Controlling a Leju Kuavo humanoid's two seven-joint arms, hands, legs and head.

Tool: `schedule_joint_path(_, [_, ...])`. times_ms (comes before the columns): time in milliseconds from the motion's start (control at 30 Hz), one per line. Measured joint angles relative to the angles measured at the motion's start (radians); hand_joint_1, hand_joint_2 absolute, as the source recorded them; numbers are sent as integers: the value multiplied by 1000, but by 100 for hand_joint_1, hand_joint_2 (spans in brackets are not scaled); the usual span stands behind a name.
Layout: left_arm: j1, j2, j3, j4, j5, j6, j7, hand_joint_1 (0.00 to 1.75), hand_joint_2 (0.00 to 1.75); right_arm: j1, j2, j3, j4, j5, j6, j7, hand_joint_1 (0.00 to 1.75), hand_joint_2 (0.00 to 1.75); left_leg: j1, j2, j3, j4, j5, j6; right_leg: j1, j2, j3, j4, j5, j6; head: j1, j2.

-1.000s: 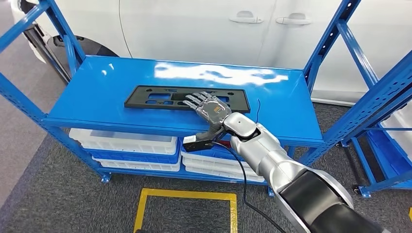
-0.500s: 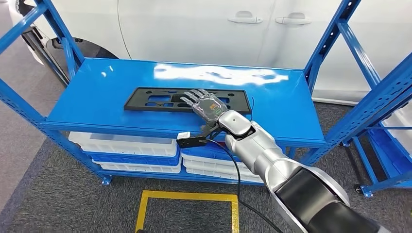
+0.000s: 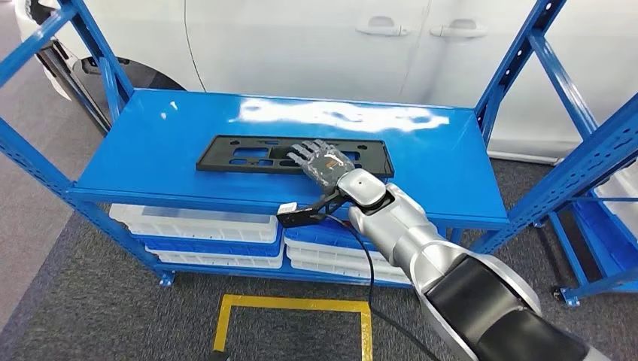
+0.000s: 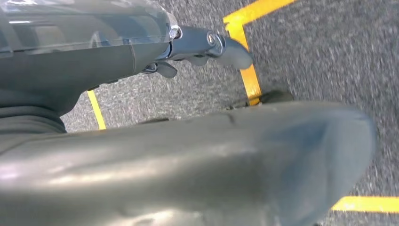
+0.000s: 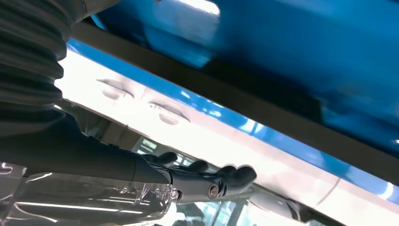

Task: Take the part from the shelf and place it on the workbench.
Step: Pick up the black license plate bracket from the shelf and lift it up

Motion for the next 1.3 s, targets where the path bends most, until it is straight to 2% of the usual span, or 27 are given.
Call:
schedule_joint_path(67, [0,0,0,0,0,0,0,0,0,-1,-1,1,5,1,6,10,0,175,1,1,1,-3,-1,-11,-1,0,2,-6,2,-8,0,0])
schedule_joint_path(133, [0,0,0,0,1,1,0,0,0,-4,-1,1,11,3,15,24,0,175,1,2,-11,31,-27,-19,-6,-1,9,-18,7,-19,0,0])
schedule_joint_path(167, [1,0,0,0,2,1,0,0,0,-6,-1,1,14,3,20,30,0,175,1,2,-32,79,-55,-21,-8,-1,13,-22,8,-24,0,0])
schedule_joint_path(233, [2,1,0,0,2,1,0,0,0,-7,-1,1,20,3,28,39,0,175,2,2,-96,216,-116,-24,-4,-1,14,-22,7,-30,0,0])
schedule_joint_path(267, [4,1,0,0,2,1,0,0,0,-6,-1,1,24,3,30,41,0,175,2,2,-122,265,-129,-26,-2,-1,15,-21,5,-32,0,0])
schedule_joint_path(300, [5,1,0,0,2,1,0,0,0,-5,-1,1,27,3,32,43,0,175,2,2,-131,280,-123,-26,0,0,15,-20,4,-33,0,0])
schedule_joint_path(333, [5,2,0,0,2,1,0,0,0,-6,-1,1,31,3,32,44,0,175,2,2,-120,252,-97,-25,0,1,16,-18,1,-33,0,0])
schedule_joint_path(400, [5,2,0,0,2,1,0,0,0,-8,-1,1,34,3,32,45,0,175,2,2,-60,120,-25,-18,2,3,19,-11,-5,-29,0,0])
schedule_joint_path(433, [4,2,0,0,2,1,0,0,0,-10,-2,1,36,3,32,46,0,175,0,2,-32,58,-4,-14,3,5,18,-7,-8,-26,0,0])
schedule_joint_path(467, [3,2,0,0,3,1,0,0,0,-11,-2,1,37,3,33,48,0,175,-2,2,-14,20,6,-10,4,5,16,-4,-10,-22,0,0])
schedule_joint_path(500, [4,3,0,0,3,2,0,0,0,-11,-2,1,39,3,34,49,0,175,-5,2,-6,4,4,-7,5,5,14,-2,-11,-18,0,0])
schedule_joint_path(600, [5,2,1,0,3,2,0,0,0,-14,-6,1,43,2,41,57,0,175,-2,2,-2,-7,7,6,4,5,11,3,-17,-4,0,0])
schedule_joint_path(667, [2,1,0,0,2,2,-1,0,0,-17,-11,1,44,2,45,62,0,175,3,3,3,-15,12,14,1,5,-16,64,-56,8,0,0])
schedule_joint_path(700, [1,1,0,0,2,2,-3,0,0,-17,-15,1,46,2,45,63,34,175,3,4,4,-16,12,16,-2,5,-46,127,-86,13,0,0])
schedule_joint_path(733, [0,1,0,0,2,2,-4,0,0,-16,-17,1,47,2,45,63,77,175,3,4,4,-15,12,17,-5,5,-82,197,-115,17,0,0])
schedule_joint_path(767, [0,1,0,0,2,2,-5,0,0,-14,-20,1,49,3,46,63,120,175,3,4,4,-15,11,17,-9,5,-112,255,-133,21,0,0])
schedule_joint_path(800, [0,1,0,0,1,2,-6,0,0,-11,-21,1,51,4,46,63,164,175,4,4,4,-14,11,16,-13,4,-129,281,-132,24,0,0])
schedule_joint_path(833, [0,1,0,0,1,2,-8,0,0,-10,-23,1,52,4,46,62,174,175,5,3,4,-13,9,14,-16,4,-125,266,-111,26,0,0])
schedule_joint_path(900, [-1,1,0,0,1,2,-11,0,0,-12,-25,0,53,5,45,59,175,175,7,3,6,-8,4,7,-21,3,-69,137,-40,28,0,0])
schedule_joint_path(967, [-3,1,0,0,2,2,-14,0,0,-16,-26,-2,52,7,44,56,175,175,5,2,5,-4,-1,-4,-19,3,-18,27,0,23,0,0])
schedule_joint_path(1000, [-5,1,0,0,2,2,-14,0,0,-17,-26,-4,52,8,43,53,175,175,4,2,5,-4,-2,-9,-16,3,-10,7,2,18,0,0])
schedule_joint_path(1067, [-6,1,0,0,2,2,-15,0,0,-17,-27,-7,52,10,39,48,174,175,4,2,7,-9,-1,-21,-12,5,-9,4,2,3,0,0])
schedule_joint_path(1133, [-6,1,0,0,2,2,-15,0,0,-21,-27,-8,50,12,34,47,173,175,6,3,3,10,-18,-31,-14,4,-3,-3,4,-12,0,0])
schedule_joint_path(1167, [-7,1,0,0,2,2,-15,0,0,-22,-27,-8,50,13,32,47,173,175,6,3,-12,46,-41,-33,-15,3,1,-7,5,-19,0,0])
schedule_joint_path(1233, [-6,1,0,0,3,2,-15,0,0,-24,-27,-9,49,16,29,47,172,175,5,3,-70,176,-106,-33,-11,2,3,-8,4,-28,0,0])
schedule_joint_path(1267, [-5,2,0,0,3,2,-15,0,0,-24,-27,-9,49,17,28,47,173,175,5,3,-101,240,-129,-33,-8,2,3,-7,3,-30,0,0])
schedule_joint_path(1300, [-4,2,1,0,3,2,-15,0,0,-24,-27,-10,49,18,27,47,173,175,4,3,-119,279,-136,-32,-5,2,4,-7,2,-32,0,0])
